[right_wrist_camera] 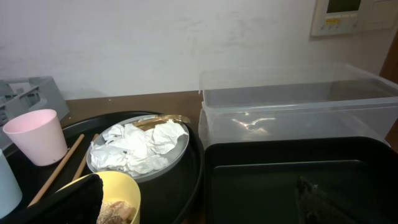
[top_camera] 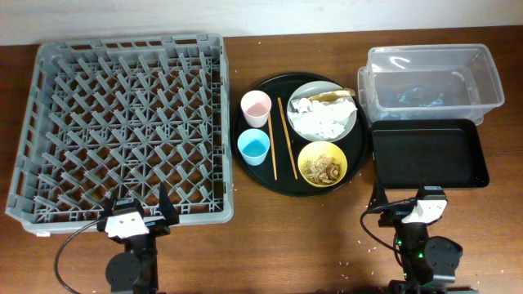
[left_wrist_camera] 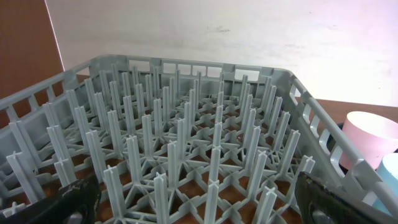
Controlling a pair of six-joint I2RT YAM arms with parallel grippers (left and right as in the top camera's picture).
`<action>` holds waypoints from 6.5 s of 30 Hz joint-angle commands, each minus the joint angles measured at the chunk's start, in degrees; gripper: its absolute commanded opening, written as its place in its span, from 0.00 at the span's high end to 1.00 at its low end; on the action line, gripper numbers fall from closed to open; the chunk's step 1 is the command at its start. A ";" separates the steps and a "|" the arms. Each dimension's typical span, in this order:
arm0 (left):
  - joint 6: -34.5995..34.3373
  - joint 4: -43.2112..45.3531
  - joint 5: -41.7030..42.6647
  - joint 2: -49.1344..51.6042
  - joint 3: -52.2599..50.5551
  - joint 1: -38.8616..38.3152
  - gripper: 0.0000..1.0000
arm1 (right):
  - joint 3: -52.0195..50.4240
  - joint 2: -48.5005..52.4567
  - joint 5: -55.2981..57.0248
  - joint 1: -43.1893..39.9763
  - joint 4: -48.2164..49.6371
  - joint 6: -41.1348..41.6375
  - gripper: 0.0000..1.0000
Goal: Sort waste into correct bins and load items into the dishwasher rack
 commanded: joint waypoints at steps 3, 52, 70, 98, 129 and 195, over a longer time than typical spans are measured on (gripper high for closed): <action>0.90 -0.11 0.37 -0.61 -0.24 0.35 0.01 | -0.48 -0.44 0.26 0.31 -0.07 -0.42 0.01; 0.90 -0.11 0.37 -0.61 -0.24 0.35 0.01 | -0.48 -0.44 0.26 0.28 -0.07 -0.42 0.01; 0.90 -0.11 0.37 -0.61 -0.24 0.35 0.01 | -0.48 -0.44 0.28 0.28 -0.04 -0.42 0.01; 0.90 -0.11 0.37 -0.61 -0.24 0.35 0.01 | -0.48 -0.44 0.28 0.28 -0.07 -0.42 0.02; 0.90 -0.11 0.37 -0.61 -0.24 0.35 0.01 | -0.48 -0.44 0.28 0.28 -0.07 -0.42 0.02; 2.16 -44.41 9.86 64.98 77.07 0.35 0.01 | 64.98 54.12 -24.11 2.03 -26.88 -6.82 0.02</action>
